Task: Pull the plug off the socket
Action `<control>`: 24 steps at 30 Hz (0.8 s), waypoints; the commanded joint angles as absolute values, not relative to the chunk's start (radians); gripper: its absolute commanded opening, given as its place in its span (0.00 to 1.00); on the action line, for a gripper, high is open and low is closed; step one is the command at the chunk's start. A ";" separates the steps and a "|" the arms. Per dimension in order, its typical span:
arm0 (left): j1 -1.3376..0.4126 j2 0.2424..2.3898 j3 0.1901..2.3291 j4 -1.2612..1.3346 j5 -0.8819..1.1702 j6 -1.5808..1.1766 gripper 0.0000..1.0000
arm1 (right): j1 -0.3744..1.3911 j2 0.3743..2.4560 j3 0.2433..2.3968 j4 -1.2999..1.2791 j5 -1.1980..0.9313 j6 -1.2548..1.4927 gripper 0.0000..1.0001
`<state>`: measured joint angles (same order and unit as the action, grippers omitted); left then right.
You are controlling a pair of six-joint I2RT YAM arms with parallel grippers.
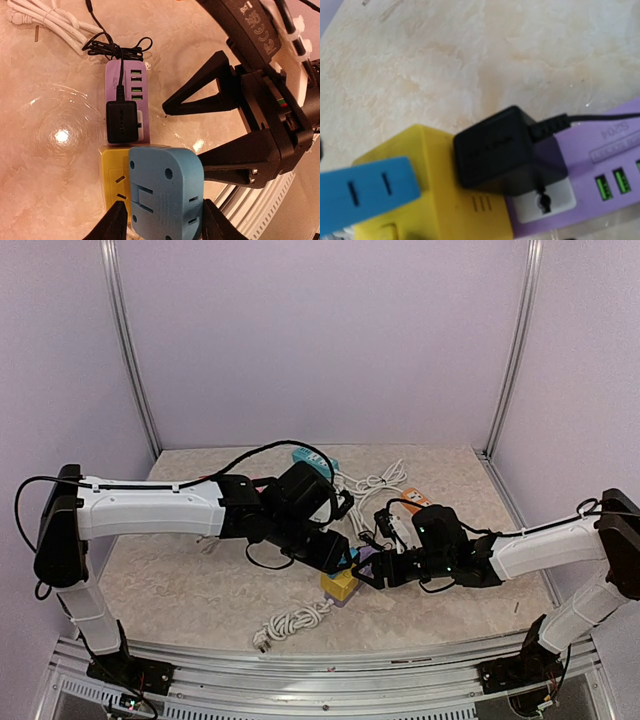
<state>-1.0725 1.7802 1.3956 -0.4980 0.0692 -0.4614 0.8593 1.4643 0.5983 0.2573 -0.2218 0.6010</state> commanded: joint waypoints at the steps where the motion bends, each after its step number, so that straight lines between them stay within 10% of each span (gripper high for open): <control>1: -1.063 1.764 1.375 -0.568 0.046 -0.435 0.53 | 0.867 1.482 0.596 0.156 -0.199 0.594 0.69; 7: -1.092 1.812 1.437 -0.652 -0.042 -0.396 0.58 | 0.868 1.478 0.601 0.158 -0.200 0.597 0.70; 24: -1.097 1.809 1.448 -0.617 -0.029 -0.403 0.30 | 0.869 1.490 0.644 0.164 -0.210 0.598 0.70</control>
<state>-1.0996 1.8194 1.4471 -0.6281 -0.0372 -0.4042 0.8593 1.4651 0.6209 0.2203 -0.2222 0.6006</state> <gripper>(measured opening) 0.313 0.702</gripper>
